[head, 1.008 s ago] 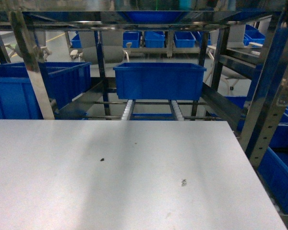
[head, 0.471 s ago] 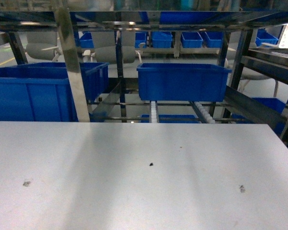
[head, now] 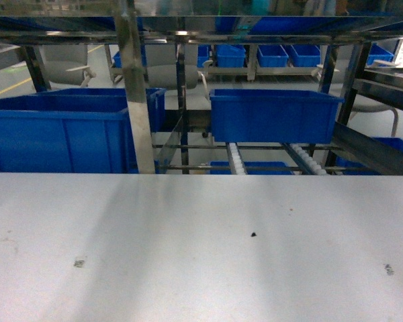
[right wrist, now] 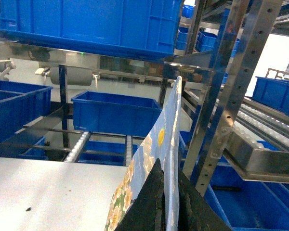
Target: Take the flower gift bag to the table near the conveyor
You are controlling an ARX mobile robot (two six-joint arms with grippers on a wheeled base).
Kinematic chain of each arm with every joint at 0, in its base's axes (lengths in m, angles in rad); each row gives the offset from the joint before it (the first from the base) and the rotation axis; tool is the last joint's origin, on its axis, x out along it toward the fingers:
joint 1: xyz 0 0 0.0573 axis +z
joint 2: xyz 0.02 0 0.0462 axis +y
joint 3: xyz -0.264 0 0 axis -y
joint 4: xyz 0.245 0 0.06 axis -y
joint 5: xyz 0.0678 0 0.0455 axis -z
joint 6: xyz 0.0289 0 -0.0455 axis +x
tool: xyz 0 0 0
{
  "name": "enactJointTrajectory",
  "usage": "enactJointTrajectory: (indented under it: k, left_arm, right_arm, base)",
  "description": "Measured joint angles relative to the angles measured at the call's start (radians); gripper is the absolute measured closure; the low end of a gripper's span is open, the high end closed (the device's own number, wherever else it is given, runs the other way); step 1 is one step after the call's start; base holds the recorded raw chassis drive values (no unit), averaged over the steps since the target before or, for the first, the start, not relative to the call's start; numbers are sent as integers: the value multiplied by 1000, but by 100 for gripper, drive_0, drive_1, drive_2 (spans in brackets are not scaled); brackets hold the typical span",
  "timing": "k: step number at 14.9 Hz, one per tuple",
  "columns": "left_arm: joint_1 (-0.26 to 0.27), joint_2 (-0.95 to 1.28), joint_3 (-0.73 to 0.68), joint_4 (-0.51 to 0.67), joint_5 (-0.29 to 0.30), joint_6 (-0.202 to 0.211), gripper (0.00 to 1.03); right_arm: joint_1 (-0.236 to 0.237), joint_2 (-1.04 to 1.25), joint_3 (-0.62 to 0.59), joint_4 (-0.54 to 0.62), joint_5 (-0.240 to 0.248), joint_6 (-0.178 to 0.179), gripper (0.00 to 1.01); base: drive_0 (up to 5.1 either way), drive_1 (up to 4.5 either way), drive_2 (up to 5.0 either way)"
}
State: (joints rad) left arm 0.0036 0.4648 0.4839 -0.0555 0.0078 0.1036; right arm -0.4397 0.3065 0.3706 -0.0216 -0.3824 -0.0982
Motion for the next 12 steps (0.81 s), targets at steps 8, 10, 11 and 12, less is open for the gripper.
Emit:
enactJointTrajectory:
  k: [8, 10, 11, 12]
  left_arm:
    - [0, 0, 0, 0, 0, 0, 101]
    - [0, 0, 0, 0, 0, 0, 101]
    - [0, 0, 0, 2, 0, 0, 101]
    - [0, 0, 0, 2, 0, 0, 101]
  right_arm:
    - [0, -1, 0, 1, 0, 0, 98]
    - [0, 3, 0, 0, 0, 0, 98]
    - [0, 1, 0, -1, 0, 0, 98]
    - [0, 1, 0, -2, 0, 0, 98]
  base:
    - [-455, 397, 75]
    - [-433, 429, 50]
    - [-433, 427, 43]
    - [9, 124, -106]
